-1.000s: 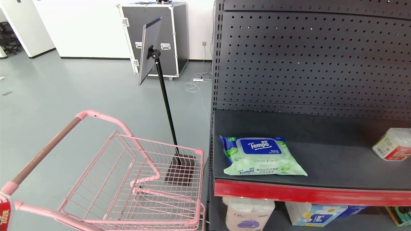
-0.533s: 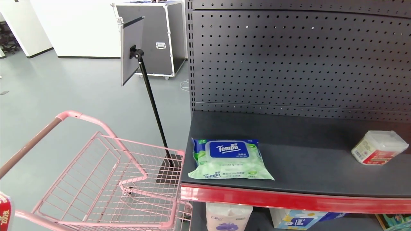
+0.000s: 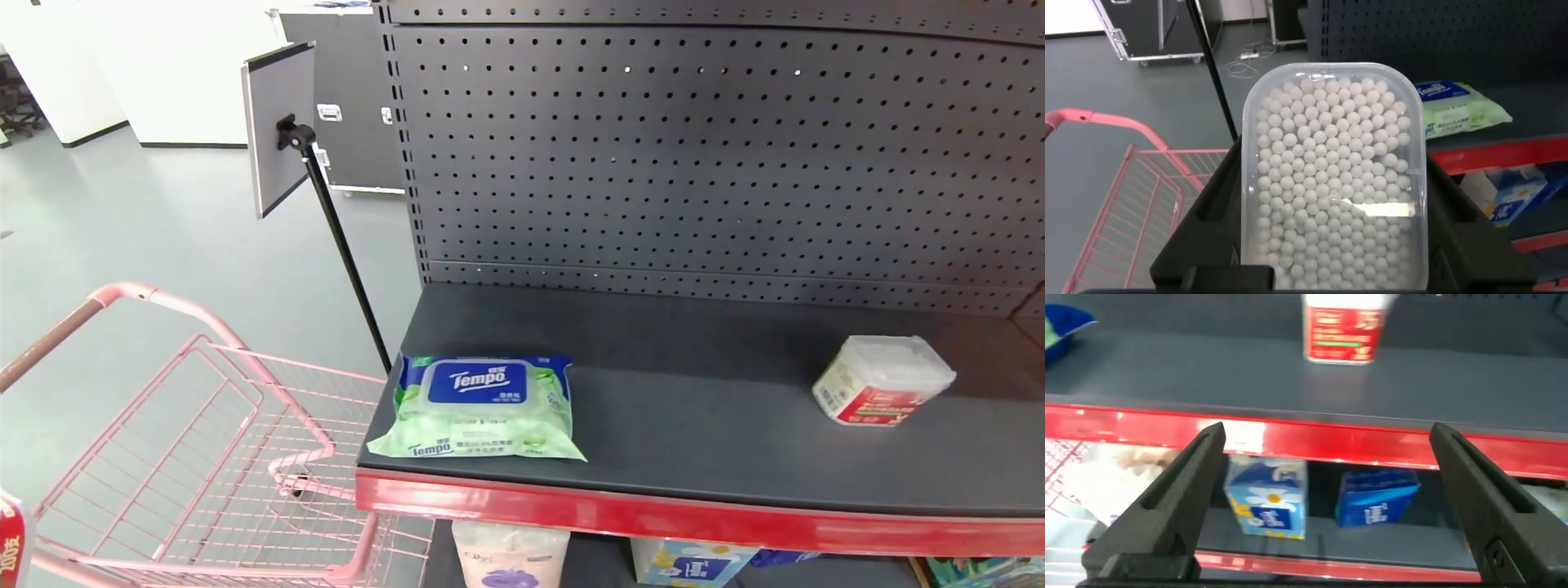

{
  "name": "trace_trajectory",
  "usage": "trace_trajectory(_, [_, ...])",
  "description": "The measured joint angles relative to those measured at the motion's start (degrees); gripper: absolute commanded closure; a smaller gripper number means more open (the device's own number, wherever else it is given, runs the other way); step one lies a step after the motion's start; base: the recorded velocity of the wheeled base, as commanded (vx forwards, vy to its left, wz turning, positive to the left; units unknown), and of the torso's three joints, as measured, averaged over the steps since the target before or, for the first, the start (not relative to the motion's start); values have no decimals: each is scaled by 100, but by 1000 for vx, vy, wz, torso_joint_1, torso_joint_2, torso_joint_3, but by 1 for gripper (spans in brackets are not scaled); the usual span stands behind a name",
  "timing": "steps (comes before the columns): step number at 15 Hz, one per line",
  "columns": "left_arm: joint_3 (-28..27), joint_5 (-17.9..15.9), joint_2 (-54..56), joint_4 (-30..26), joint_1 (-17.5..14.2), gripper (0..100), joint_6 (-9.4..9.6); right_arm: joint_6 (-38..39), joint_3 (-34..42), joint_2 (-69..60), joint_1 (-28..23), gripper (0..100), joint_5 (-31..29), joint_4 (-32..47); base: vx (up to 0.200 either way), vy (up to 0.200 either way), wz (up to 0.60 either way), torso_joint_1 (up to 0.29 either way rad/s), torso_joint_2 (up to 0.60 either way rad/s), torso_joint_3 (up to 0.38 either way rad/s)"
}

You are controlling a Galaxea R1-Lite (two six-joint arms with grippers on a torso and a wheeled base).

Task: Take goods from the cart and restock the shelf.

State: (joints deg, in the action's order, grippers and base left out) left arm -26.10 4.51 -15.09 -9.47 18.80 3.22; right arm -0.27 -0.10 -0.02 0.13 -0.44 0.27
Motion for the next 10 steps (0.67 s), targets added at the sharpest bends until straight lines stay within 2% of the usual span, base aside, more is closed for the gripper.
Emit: trace_trajectory(10, [0, 2, 2, -13, 0, 100, 4, -2, 0, 0, 2, 0, -2, -2, 0, -200, 0, 3, 3, 2])
